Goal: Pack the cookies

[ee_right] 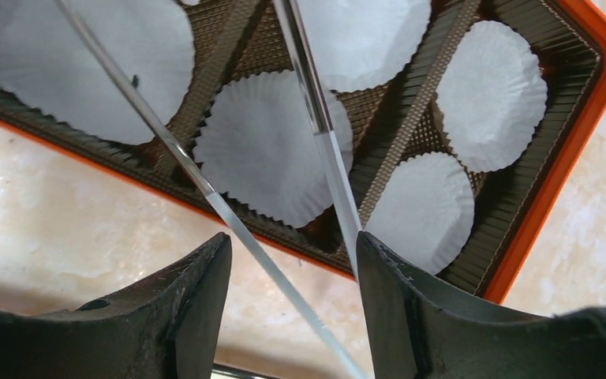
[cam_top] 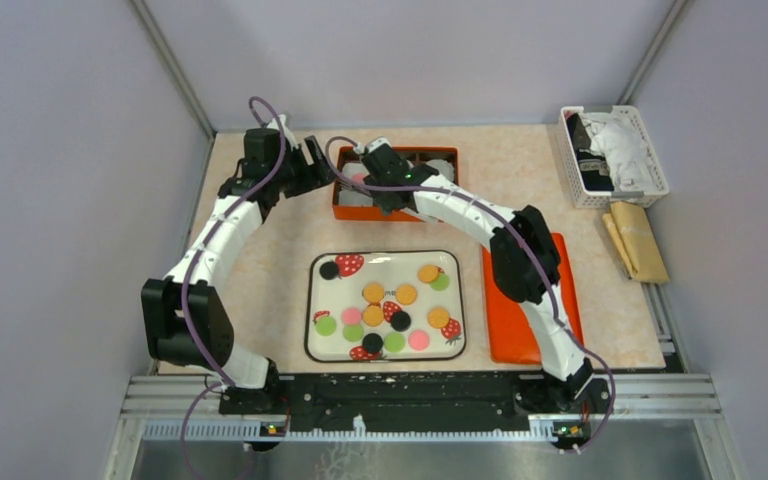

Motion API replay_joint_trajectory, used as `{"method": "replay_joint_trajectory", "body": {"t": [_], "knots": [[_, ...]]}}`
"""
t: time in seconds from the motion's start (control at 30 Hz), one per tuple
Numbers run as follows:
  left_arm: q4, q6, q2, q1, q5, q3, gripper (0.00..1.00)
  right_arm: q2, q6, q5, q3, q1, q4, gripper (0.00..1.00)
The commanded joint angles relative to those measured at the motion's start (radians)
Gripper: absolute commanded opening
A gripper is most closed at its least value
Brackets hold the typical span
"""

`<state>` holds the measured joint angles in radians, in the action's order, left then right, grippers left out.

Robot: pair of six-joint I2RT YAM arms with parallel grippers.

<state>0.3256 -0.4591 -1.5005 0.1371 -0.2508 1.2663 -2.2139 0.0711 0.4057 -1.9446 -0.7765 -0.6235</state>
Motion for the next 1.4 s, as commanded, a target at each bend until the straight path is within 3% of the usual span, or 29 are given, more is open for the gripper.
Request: {"method": "replay_joint_trajectory", "body": {"t": [0.0,0.37,0.7,1.0,1.37], "knots": [[-0.051,-0.010,0.009,-0.003,-0.020,-0.006,0.81,-0.017,-0.018,-0.003,-0.025,0.010,0.030,0.58],[-0.052,-0.012,0.006,-0.004,-0.024,-0.012,0.81,-0.065,-0.036,-0.031,-0.069,0.041,0.014,0.64],[-0.053,-0.014,-0.004,-0.004,-0.044,-0.013,0.80,-0.096,-0.058,0.039,-0.137,0.047,0.007,0.60],[-0.061,-0.022,-0.012,-0.004,-0.060,-0.009,0.80,-0.006,-0.063,0.088,-0.117,0.049,0.031,0.61],[-0.052,-0.016,-0.026,-0.004,-0.070,-0.002,0.80,-0.081,-0.099,0.126,-0.218,0.066,0.001,0.58]]}}
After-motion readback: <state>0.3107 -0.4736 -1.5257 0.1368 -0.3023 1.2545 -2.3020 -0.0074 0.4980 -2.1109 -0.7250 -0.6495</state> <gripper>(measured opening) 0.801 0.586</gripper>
